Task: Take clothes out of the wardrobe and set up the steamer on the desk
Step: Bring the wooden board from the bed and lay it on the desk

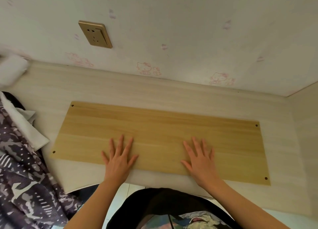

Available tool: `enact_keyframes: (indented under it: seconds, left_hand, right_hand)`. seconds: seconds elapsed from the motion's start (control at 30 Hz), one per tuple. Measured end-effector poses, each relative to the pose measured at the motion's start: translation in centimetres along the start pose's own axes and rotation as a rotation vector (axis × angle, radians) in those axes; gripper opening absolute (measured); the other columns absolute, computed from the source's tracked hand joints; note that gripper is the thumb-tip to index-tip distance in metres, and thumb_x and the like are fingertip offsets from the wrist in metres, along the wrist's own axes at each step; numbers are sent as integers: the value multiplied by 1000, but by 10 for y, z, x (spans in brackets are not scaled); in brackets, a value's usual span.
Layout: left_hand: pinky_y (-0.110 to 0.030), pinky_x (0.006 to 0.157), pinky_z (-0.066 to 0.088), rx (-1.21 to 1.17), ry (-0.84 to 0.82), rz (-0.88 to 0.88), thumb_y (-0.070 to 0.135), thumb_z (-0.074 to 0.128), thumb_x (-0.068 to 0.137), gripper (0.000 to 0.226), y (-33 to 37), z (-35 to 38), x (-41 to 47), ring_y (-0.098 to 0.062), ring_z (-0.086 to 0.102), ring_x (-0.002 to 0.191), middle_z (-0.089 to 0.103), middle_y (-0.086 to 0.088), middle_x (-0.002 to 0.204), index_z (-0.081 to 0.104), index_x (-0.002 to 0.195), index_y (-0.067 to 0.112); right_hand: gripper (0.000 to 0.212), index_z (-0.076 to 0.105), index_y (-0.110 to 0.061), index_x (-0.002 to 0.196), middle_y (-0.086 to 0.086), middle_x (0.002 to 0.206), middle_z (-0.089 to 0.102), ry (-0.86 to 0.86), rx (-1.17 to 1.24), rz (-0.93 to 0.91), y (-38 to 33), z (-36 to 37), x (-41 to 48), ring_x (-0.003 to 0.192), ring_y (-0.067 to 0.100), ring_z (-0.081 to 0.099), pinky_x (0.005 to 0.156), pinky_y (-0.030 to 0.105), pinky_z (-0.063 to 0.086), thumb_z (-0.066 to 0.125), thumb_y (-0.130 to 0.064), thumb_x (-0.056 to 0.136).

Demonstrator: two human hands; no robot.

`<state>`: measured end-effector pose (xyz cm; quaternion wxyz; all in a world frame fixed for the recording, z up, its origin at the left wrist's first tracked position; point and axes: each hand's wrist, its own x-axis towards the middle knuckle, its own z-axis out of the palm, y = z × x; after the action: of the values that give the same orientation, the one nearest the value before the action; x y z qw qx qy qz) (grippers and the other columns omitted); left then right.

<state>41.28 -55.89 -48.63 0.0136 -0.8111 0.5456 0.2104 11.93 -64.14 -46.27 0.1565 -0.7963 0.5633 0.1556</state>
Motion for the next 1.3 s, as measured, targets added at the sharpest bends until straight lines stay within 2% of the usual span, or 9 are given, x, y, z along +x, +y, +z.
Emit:
enact_keyframes:
  seconds: [0.1, 0.2, 0.4, 0.5, 0.6, 0.73, 1.0, 1.13, 1.3]
  left_hand:
    - [-66, 110, 1, -6, -17, -7, 81, 0, 76, 75, 1, -2, 2, -24, -23, 145, -16, 18, 158, -6, 145, 54]
    - [-66, 110, 0, -7, -26, -5, 80, 7, 79, 71, 1, -4, 5, -24, -23, 145, -17, 18, 158, -7, 145, 55]
    - [-65, 111, 1, -14, -25, -10, 73, 21, 84, 69, -3, -7, 6, -23, -19, 146, -11, 17, 159, 0, 146, 54]
    - [-65, 111, 1, -25, -20, -5, 72, 24, 86, 67, -6, -7, 5, -24, -18, 147, -9, 17, 160, 2, 147, 53]
    - [-65, 111, 2, -23, -12, -6, 71, 25, 86, 67, -10, -6, 2, -23, -17, 147, -9, 17, 160, 3, 147, 53]
    - [-65, 111, 2, -16, -3, -19, 69, 27, 87, 67, -16, -4, -6, -23, -16, 147, -8, 17, 160, 4, 147, 53]
    - [-65, 111, 3, -13, 15, -34, 69, 29, 87, 66, -37, -4, -15, -22, -15, 147, -8, 18, 160, 4, 146, 54]
    - [-64, 111, 3, -10, 24, -38, 70, 29, 86, 66, -41, -3, -16, -22, -15, 147, -8, 18, 160, 4, 146, 54]
    - [-64, 110, 4, -22, 46, -19, 77, 18, 82, 68, -47, -1, -16, -22, -13, 148, -5, 18, 160, 5, 145, 56]
  right_hand:
    - [69, 35, -33, 143, 10, 152, 34, 5, 10, 15, -3, 3, 3, 138, 45, 28, 97, 71, 31, 27, -66, 83]
    - [70, 35, -32, 143, 10, 153, 31, 10, 30, 24, -7, 3, 5, 139, 45, 24, 98, 72, 26, 27, -66, 83]
    - [69, 24, -37, 148, 9, 159, 12, 61, 60, 19, -13, 6, 8, 144, 44, 2, 104, 73, 10, 39, -64, 87]
    - [64, 12, -46, 147, 10, 160, 1, 37, 28, -5, -15, 9, 7, 143, 45, -8, 105, 73, 5, 29, -66, 89]
    - [63, 17, -49, 145, 13, 159, 12, 40, 15, -1, -20, 10, 4, 142, 48, 4, 101, 75, 13, 18, -68, 86]
    - [62, 26, -45, 144, 15, 155, 26, 38, -25, 0, -26, 14, -1, 138, 51, 20, 96, 76, 24, 22, -67, 86]
    - [63, 14, -46, 146, 15, 158, 15, 55, -39, -18, -44, 21, -6, 141, 50, 9, 100, 75, 15, 16, -68, 88]
    - [62, 26, -45, 144, 15, 155, 25, 40, -27, -6, -47, 20, -7, 138, 51, 20, 97, 76, 20, 22, -67, 86]
    - [62, 29, -44, 143, 15, 153, 30, 35, 0, 14, -52, 20, -8, 137, 48, 19, 96, 75, 22, 25, -66, 85]
